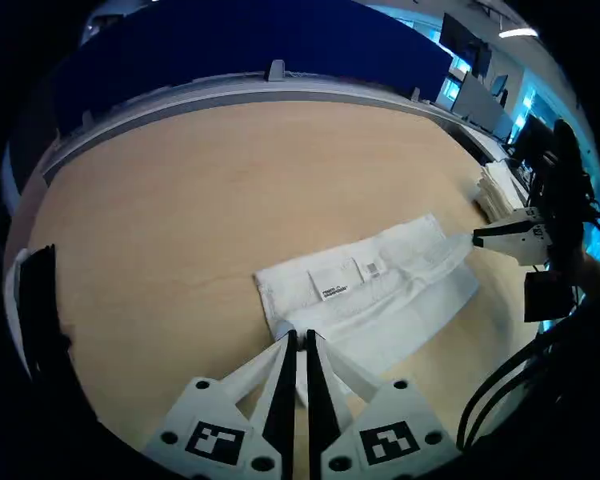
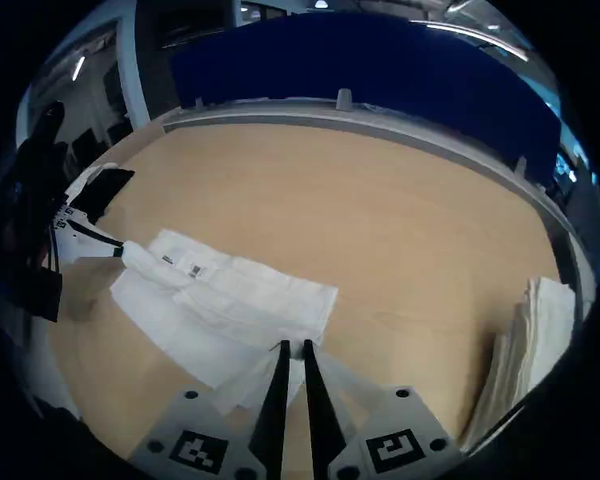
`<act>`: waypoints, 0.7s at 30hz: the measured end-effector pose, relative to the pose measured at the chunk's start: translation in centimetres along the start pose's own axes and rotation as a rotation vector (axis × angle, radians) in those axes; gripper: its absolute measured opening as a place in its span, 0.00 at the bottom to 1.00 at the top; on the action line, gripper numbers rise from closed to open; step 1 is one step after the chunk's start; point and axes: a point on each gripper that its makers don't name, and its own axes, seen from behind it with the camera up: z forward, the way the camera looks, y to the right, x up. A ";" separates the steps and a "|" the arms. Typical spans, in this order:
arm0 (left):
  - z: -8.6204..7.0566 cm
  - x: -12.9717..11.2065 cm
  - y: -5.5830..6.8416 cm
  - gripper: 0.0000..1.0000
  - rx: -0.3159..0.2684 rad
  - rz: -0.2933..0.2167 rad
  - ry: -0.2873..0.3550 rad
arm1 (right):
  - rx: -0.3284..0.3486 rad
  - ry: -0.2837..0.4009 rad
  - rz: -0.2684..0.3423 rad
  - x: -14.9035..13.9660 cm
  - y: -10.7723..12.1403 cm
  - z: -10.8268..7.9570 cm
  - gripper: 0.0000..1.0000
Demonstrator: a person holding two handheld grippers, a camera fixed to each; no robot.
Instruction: Fold towel
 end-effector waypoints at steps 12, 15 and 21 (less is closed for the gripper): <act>1.4 1.3 -1.5 0.13 0.035 0.007 0.031 | -0.022 -0.004 -0.008 0.9 0.5 1.7 0.15; 1.7 1.7 -1.8 0.16 0.045 0.019 0.037 | -0.028 -0.008 -0.013 1.1 0.7 2.1 0.16; 2.0 2.5 -2.4 0.23 0.065 0.032 0.050 | -0.038 -0.004 -0.017 1.5 1.0 2.6 0.19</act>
